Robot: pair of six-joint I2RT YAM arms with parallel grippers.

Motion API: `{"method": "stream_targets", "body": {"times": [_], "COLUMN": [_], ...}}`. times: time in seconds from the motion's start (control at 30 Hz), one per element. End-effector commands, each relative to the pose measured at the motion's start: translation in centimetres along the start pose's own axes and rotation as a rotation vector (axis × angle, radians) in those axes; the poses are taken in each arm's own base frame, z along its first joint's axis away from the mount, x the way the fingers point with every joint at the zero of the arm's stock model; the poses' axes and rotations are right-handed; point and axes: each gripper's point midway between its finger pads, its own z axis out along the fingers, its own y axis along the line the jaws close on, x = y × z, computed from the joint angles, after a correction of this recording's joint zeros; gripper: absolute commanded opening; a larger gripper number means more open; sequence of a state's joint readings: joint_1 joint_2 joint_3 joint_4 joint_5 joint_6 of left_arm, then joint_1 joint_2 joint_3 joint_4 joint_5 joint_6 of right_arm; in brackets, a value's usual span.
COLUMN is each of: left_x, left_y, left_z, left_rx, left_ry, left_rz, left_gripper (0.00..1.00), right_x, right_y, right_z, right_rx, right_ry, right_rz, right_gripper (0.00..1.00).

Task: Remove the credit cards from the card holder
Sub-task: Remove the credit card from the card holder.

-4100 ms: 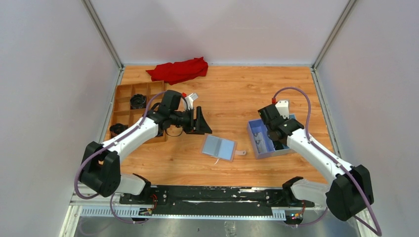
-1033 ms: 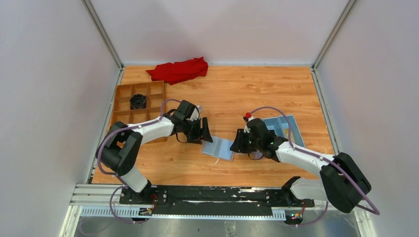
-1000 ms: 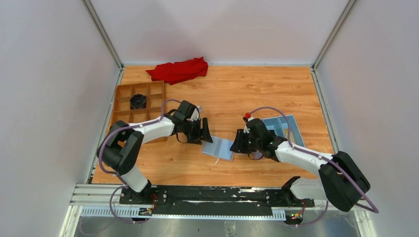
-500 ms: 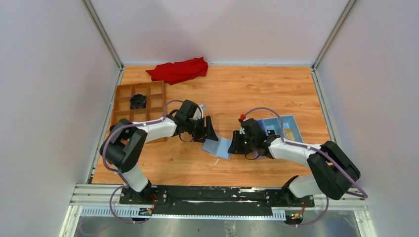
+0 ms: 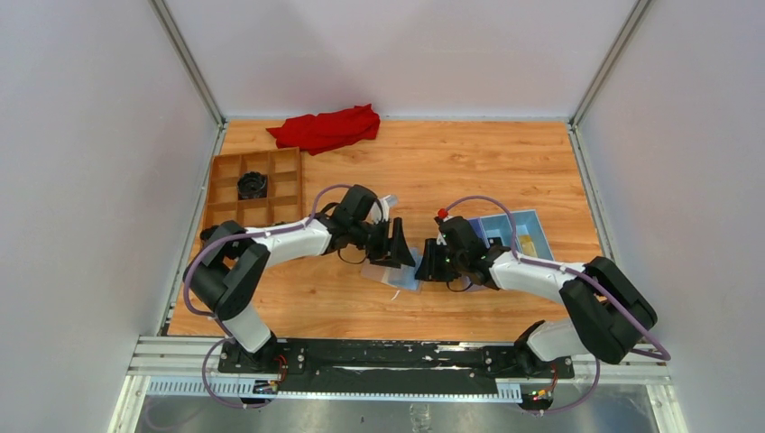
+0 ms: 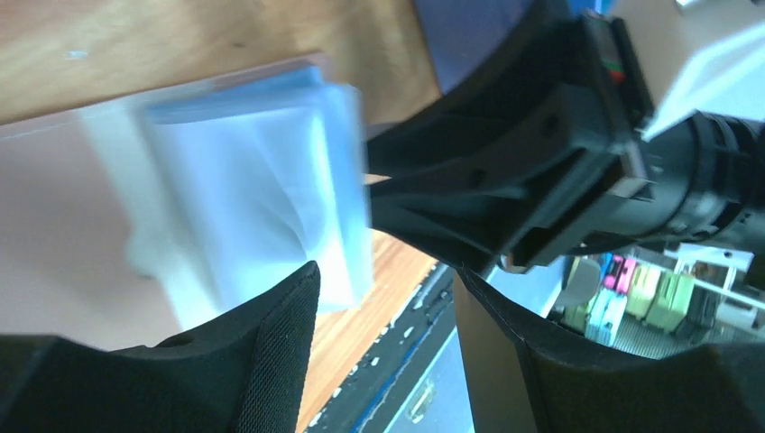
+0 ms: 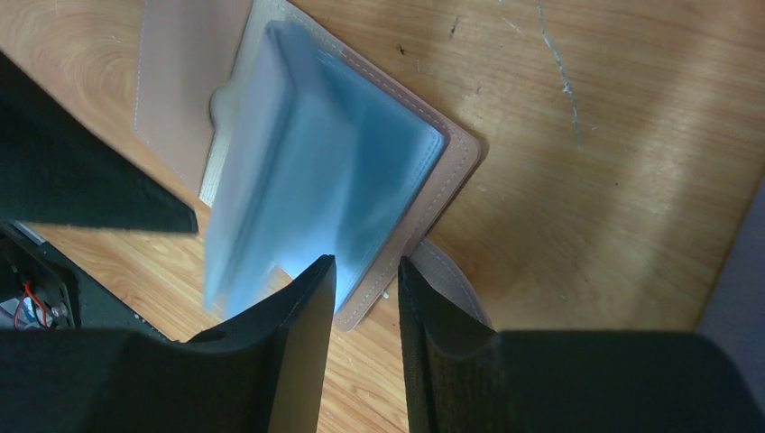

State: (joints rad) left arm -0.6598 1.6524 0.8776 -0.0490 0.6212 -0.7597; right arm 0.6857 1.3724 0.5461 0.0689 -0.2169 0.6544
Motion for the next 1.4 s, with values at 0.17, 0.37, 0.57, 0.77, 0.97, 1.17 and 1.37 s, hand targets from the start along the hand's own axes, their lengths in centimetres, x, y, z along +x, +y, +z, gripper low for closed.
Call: {"method": "stream_targets", "body": {"times": [0.17, 0.37, 0.57, 0.77, 0.97, 1.17, 1.37], "left_x": [-0.1, -0.5, -0.8, -1.5, -1.8, -2.2, -4.3], "left_y": [-3.0, -2.7, -2.3, -2.1, -0.2, 2.4, 2.6], "left_z": [0.4, -0.1, -0.7, -1.8, -2.7, -3.8, -6.1], "left_rx": [0.074, 0.038, 0.019, -0.002, -0.081, -0.221, -0.303], "left_ry": [0.010, -0.006, -0.016, -0.040, -0.052, -0.075, -0.226], "left_rz": [0.056, 0.071, 0.066, 0.069, 0.050, 0.031, 0.042], "left_gripper": [0.58, 0.58, 0.58, 0.58, 0.59, 0.59, 0.58], "right_x": [0.1, -0.7, -2.1, -2.1, -1.9, -1.9, -1.6], "right_y": [0.3, 0.3, 0.4, 0.7, 1.8, 2.5, 2.5], "right_z": [-0.2, -1.8, -3.8, -3.6, -2.4, -1.7, -1.3], "right_rx": [-0.001, 0.012, 0.030, 0.013, -0.033, -0.050, -0.052], "right_ry": [-0.008, -0.060, -0.144, -0.138, -0.103, -0.083, -0.068], "right_rz": [-0.019, -0.030, -0.045, -0.049, -0.048, -0.057, -0.057], "right_gripper": [0.35, 0.35, 0.35, 0.35, 0.35, 0.35, 0.34]}}
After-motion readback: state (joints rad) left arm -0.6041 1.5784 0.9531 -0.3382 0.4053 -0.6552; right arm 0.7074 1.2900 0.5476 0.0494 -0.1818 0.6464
